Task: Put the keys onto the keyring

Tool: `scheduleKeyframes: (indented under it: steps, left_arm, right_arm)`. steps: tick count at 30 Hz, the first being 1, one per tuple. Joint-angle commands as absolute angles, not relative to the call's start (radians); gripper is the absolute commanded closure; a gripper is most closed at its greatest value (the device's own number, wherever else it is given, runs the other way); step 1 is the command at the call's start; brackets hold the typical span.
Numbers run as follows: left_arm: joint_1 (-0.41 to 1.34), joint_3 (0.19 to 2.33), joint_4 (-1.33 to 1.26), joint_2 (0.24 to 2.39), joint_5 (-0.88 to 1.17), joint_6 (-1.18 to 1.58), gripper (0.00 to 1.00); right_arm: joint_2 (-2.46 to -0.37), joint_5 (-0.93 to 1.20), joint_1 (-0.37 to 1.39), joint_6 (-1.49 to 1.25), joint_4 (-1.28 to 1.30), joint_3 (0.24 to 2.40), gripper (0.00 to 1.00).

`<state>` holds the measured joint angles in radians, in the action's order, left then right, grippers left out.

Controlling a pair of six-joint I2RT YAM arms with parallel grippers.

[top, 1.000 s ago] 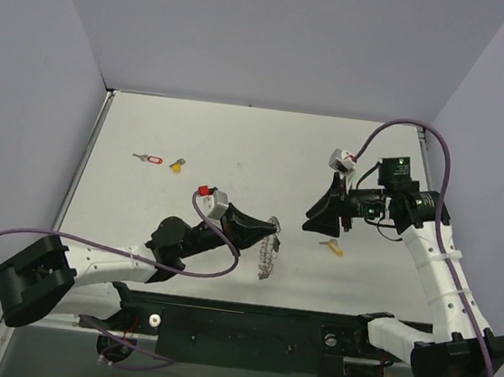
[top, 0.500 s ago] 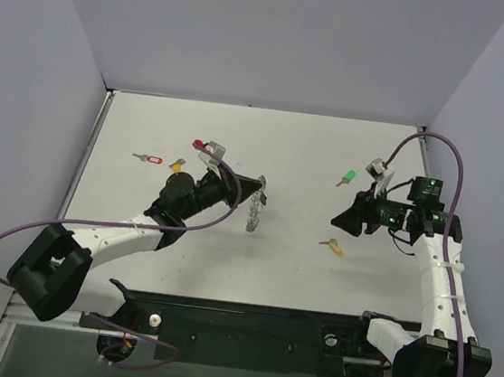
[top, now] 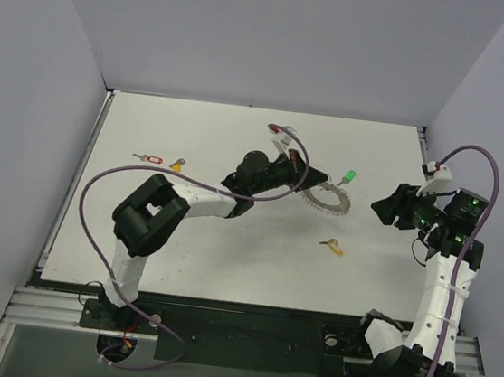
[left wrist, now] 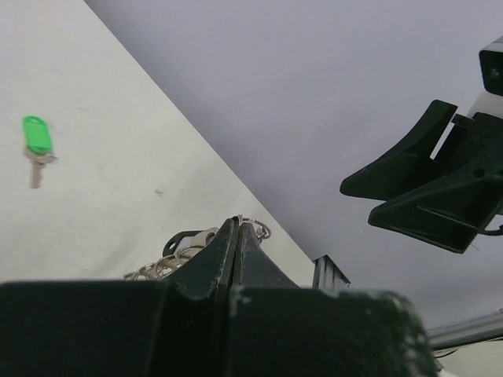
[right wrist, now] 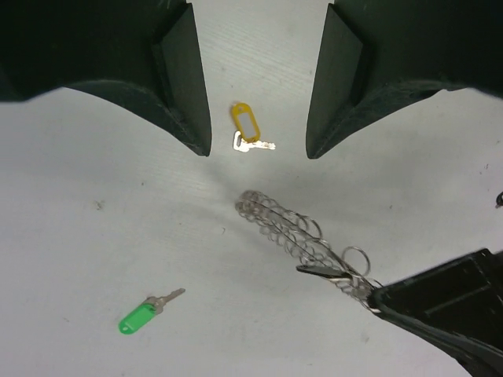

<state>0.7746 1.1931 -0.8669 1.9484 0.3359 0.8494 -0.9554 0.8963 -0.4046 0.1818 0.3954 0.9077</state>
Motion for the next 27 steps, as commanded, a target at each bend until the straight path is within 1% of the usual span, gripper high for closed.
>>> scheduleKeyframes:
  steps: [1,6,10,20,27]
  left_arm:
    - [0.860,1.412,-0.999,2.139,0.281,0.972,1.00]
    - [0.931,1.684,-1.029,2.365,0.209,1.043,1.00]
    - [0.953,1.778,-1.023,2.468,0.196,1.055,1.00]
    - [0.963,1.720,-0.934,2.508,0.301,1.071,1.00]
    - [0.989,1.756,-0.807,2.502,0.379,1.045,1.00]
  right_arm:
    - [-0.928,0.865,-0.469,0.127,0.356,0.913,0.53]
    - [-0.925,0.928,-0.577,0.095,0.344,0.910,0.53]
    - [-0.920,0.974,-0.610,0.075,0.327,0.899,0.53]
    - [-0.939,1.009,-0.609,0.061,0.316,0.882,0.53]
    - [-0.946,1.022,-0.606,0.052,0.302,0.871,0.53]
